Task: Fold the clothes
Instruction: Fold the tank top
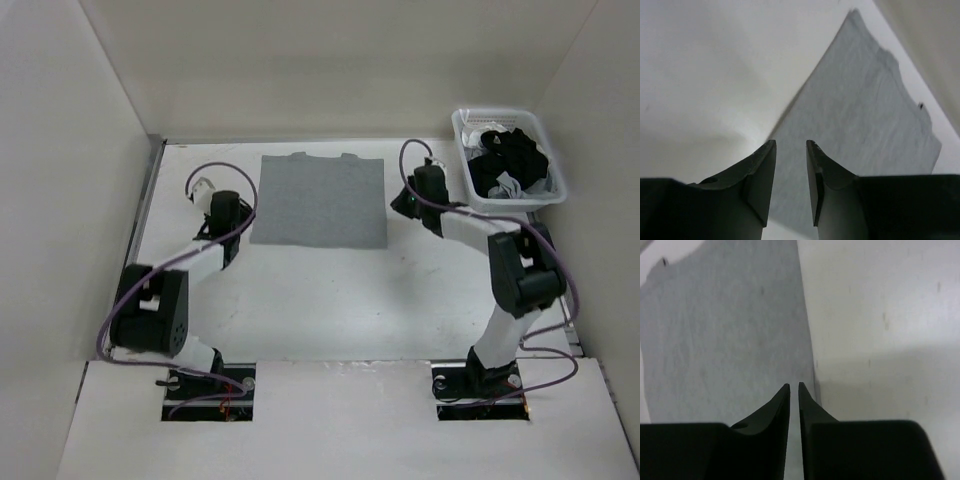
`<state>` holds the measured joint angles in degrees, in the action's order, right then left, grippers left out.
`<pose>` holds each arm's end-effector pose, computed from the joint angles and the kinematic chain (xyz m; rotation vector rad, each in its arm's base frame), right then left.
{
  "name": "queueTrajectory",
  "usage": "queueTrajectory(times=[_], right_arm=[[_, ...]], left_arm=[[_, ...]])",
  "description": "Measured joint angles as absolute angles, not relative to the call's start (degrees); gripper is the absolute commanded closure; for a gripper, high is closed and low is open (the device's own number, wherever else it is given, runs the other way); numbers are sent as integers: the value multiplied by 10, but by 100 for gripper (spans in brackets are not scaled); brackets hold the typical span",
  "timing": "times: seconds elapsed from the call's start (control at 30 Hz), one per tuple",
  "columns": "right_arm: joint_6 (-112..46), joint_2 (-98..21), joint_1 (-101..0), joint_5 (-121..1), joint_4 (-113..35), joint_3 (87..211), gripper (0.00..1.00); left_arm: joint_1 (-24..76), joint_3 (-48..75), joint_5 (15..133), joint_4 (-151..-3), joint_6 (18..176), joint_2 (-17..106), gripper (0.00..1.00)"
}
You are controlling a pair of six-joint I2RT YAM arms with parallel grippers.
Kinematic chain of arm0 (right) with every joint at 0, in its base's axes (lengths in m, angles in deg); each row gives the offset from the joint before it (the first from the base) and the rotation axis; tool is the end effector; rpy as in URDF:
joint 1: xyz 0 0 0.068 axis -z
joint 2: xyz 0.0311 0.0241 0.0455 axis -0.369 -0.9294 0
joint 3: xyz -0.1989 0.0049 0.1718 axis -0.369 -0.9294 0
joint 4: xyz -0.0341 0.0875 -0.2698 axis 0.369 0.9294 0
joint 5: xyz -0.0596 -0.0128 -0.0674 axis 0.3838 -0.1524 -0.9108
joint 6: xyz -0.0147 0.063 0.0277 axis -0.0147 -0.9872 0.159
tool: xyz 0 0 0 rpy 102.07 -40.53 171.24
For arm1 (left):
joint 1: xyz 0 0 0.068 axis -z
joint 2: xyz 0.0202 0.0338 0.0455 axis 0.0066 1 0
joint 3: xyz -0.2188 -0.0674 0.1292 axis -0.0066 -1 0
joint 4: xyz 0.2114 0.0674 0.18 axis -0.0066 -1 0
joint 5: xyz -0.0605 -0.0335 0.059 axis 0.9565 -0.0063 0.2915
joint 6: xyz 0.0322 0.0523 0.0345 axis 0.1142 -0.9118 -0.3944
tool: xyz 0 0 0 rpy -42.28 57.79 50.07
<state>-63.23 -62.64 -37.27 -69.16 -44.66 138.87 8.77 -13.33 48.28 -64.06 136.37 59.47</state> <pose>0.4259 0.1170 0.1570 0.4314 2.1761 0.4845 0.3645 -0.0412 0.1545 -0.9097 1.8738 -0.3256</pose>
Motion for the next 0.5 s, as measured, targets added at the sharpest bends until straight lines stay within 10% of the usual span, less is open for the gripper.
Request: queueTrajectory(times=[0.5], right_arm=[[-679,-438,-434,-696,-552,1098,57]], left_arm=[[82,-315,574,-576,1402,541,63]])
